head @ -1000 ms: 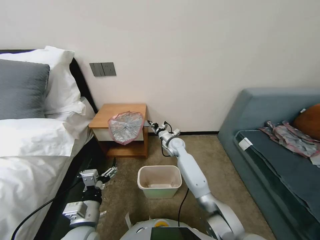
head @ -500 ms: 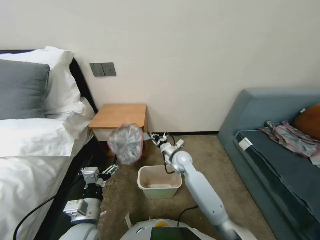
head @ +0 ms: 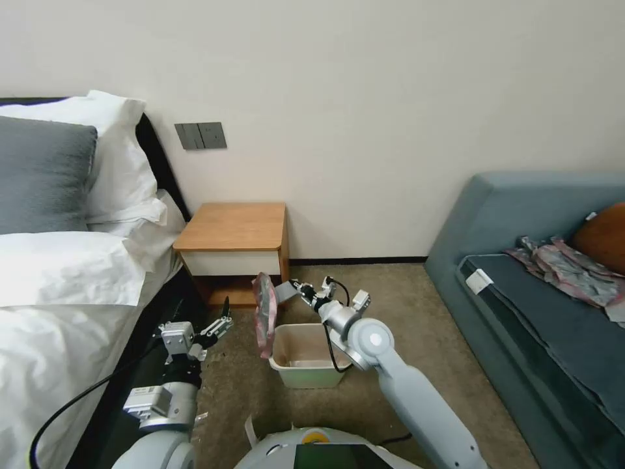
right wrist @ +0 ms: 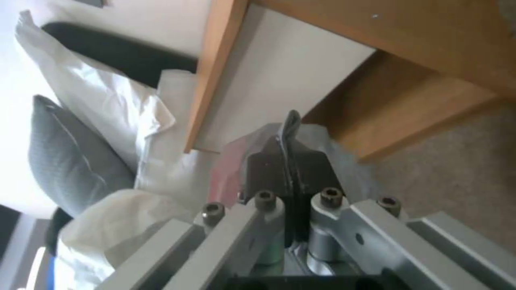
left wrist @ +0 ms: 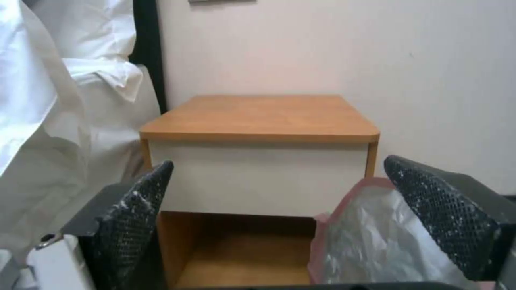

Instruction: Pick up the garbage bag from the table and place it over the trash can.

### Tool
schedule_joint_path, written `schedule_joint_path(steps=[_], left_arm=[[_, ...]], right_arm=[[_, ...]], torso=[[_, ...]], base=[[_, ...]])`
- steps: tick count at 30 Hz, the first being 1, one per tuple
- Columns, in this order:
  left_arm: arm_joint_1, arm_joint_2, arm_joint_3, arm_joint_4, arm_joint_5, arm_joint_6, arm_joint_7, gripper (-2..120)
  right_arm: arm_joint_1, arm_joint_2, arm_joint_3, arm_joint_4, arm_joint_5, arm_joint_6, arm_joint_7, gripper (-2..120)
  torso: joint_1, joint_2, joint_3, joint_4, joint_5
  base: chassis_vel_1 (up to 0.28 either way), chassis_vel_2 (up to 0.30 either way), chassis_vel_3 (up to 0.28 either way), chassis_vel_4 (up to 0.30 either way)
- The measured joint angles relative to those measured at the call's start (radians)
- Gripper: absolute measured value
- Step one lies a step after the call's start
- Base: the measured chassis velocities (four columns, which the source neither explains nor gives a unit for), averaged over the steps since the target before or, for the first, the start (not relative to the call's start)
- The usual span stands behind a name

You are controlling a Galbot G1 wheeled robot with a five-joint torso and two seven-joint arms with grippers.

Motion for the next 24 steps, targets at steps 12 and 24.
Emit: schedule_joint_path(steps=[12, 24], left_arm=[[-0.026, 0.000, 0.011, 0.000, -0.007, 0.000, 0.000, 100], [-0.056, 0.005, 0.026, 0.000, -0.007, 0.000, 0.002, 100]], right_arm=[[-0.155, -0.116, 0.025, 0.113, -0.142, -0.003, 0.000, 0], [-0.265, -0.158, 0.038, 0.129, -0.226, -0.020, -0.008, 0]], torso=[[0.000, 0.000, 0.000, -0.0001, 0.0000], [0.000, 0.000, 0.000, -0.0001, 0.0000]], base=[[0.000, 0.000, 0.000, 0.000], [0.000, 0.000, 0.000, 0.000]])
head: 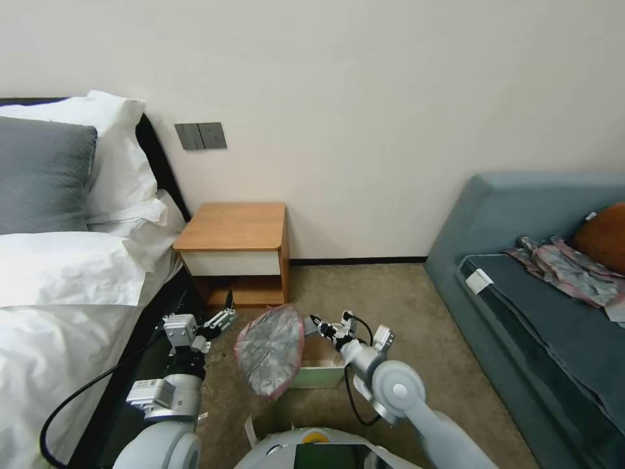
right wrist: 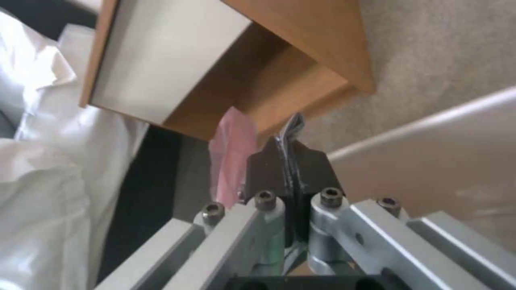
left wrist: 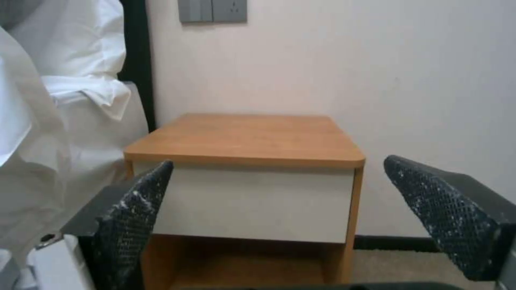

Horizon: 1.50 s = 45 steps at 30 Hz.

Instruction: Pick up the garbage bag from the table and place it over the trash can.

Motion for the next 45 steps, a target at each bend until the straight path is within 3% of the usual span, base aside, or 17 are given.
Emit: schedule_joint_path(steps=[11, 27, 39, 45], left_arm=[[-0.018, 0.001, 0.006, 0.000, -0.002, 0.000, 0.002, 100], [-0.026, -0.006, 0.018, 0.010, 0.006, -0.002, 0.002, 100], [0.021, 0.015, 0.045, 0.039, 0.036, 0.020, -0.002, 100], [0.036, 0.045, 0.144, 0.086, 0.054, 0.025, -0.005, 100]], right_arm=[[-0.052, -0.037, 0.004, 0.024, -0.093, 0.003, -0.012, 40], [-0.116, -0.101, 0.081, 0.148, -0.089, 0.004, 0.008, 97], [-0.132, -0.097, 0.187, 0.198, -0.095, 0.000, -0.025, 100], [-0.145, -0.085, 0.260, 0.193, -0.147, -0.001, -0.069, 100]], torso=[[0.000, 0.000, 0.000, 0.0000, 0.0000], [0.000, 0.000, 0.000, 0.0001, 0.0000], [0.000, 0.000, 0.000, 0.0001, 0.0000], [0.000, 0.000, 0.000, 0.0000, 0.0000]], base=[[0.000, 0.000, 0.000, 0.000], [0.000, 0.000, 0.000, 0.000], [0.000, 0.000, 0.000, 0.000], [0.000, 0.000, 0.000, 0.000]])
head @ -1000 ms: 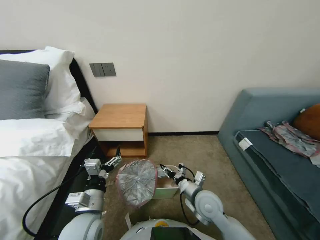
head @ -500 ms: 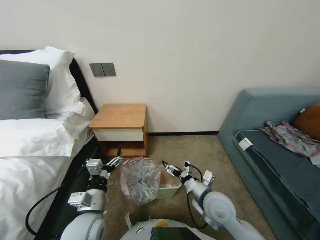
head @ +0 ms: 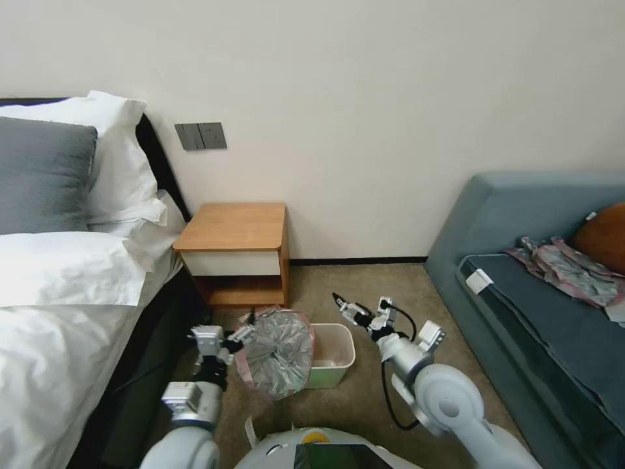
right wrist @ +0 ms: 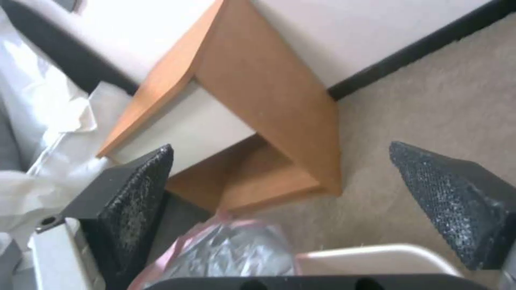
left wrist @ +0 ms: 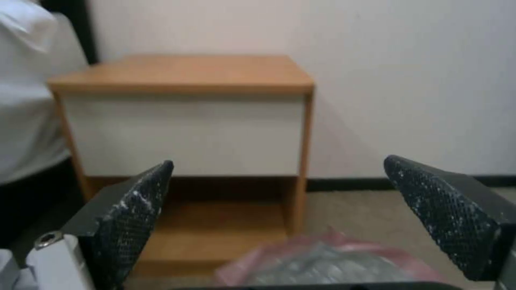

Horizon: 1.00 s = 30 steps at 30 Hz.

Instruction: Pick up the garbage bag from the table and place it over the trash can.

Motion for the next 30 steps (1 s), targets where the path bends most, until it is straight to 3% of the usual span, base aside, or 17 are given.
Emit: schedule_joint_path(steps=[7, 11, 14, 22, 30], left_arm=[[-0.002, 0.020, 0.083, 0.055, 0.017, 0.016, -0.016, 99], [-0.013, 0.021, 0.117, 0.104, 0.013, 0.034, -0.056, 93], [-0.020, 0.021, 0.119, 0.120, 0.008, 0.041, -0.070, 91], [-0.048, 0.034, 0.103, 0.163, -0.026, 0.065, -0.124, 65], [-0.061, 0.040, 0.072, 0.180, -0.034, 0.067, -0.170, 64]], right_arm=[[-0.011, 0.012, 0.023, -0.006, -0.002, 0.002, -0.002, 100], [-0.007, 0.016, 0.021, -0.018, -0.005, 0.004, -0.005, 100], [-0.006, 0.021, 0.018, -0.025, -0.011, 0.005, -0.006, 100], [-0.007, 0.043, -0.004, -0.038, -0.034, 0.011, -0.006, 100], [-0.011, 0.059, -0.016, -0.044, -0.050, 0.013, -0.007, 100]], torso=[[0.000, 0.000, 0.000, -0.0001, 0.0000], [0.000, 0.000, 0.000, 0.0000, -0.0001], [0.000, 0.000, 0.000, 0.0000, -0.0001], [0.000, 0.000, 0.000, 0.0000, -0.0002], [0.000, 0.000, 0.000, 0.0000, -0.0001]], base=[[0.000, 0.000, 0.000, 0.000], [0.000, 0.000, 0.000, 0.000], [0.000, 0.000, 0.000, 0.000], [0.000, 0.000, 0.000, 0.000], [0.000, 0.000, 0.000, 0.000]])
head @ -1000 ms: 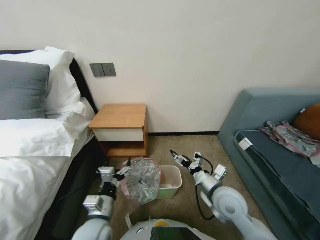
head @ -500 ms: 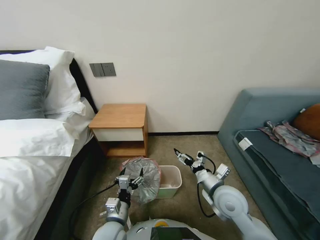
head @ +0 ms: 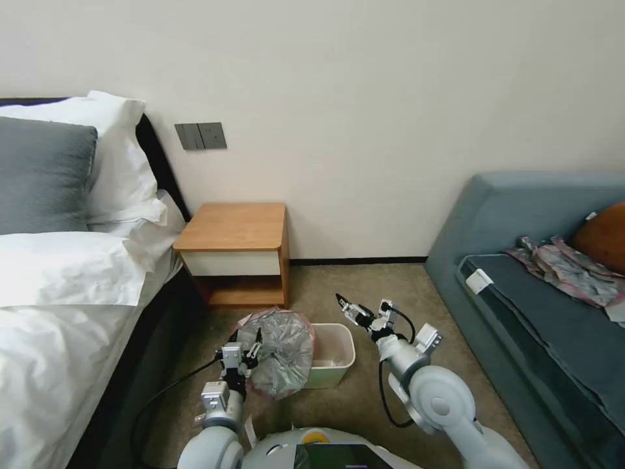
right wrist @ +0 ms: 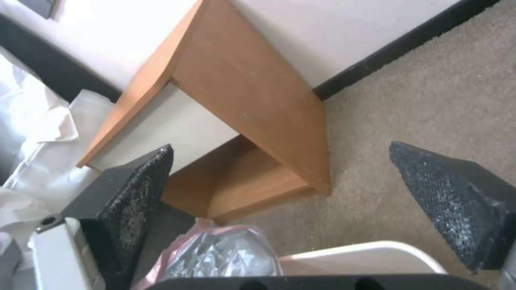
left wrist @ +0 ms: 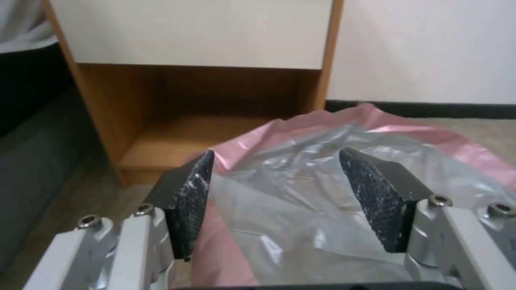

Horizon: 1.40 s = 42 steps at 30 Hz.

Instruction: Pick up the garbage bag from the table and place it over the trash can.

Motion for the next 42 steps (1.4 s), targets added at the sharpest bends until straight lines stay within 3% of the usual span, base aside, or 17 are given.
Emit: schedule_joint_path(steps=[5, 8, 42], left_arm=[[-0.007, 0.002, -0.002, 0.023, 0.000, 0.002, -0.007, 63], [-0.018, 0.002, -0.001, 0.045, 0.001, 0.003, -0.007, 56], [-0.062, -0.007, 0.037, 0.149, 0.005, -0.002, -0.019, 50]], right_arm=[[0.000, 0.007, -0.004, -0.003, -0.004, 0.001, 0.000, 100], [0.000, 0.008, -0.005, -0.004, -0.004, 0.001, 0.000, 100], [-0.021, 0.027, 0.007, 0.006, -0.029, 0.006, 0.003, 100]], torso=[[0.000, 0.000, 0.000, 0.0000, 0.0000], [0.000, 0.000, 0.000, 0.0000, 0.0000], [0.000, 0.000, 0.000, 0.0000, 0.0001]], base=[[0.000, 0.000, 0.000, 0.000], [0.000, 0.000, 0.000, 0.000], [0.000, 0.000, 0.000, 0.000]])
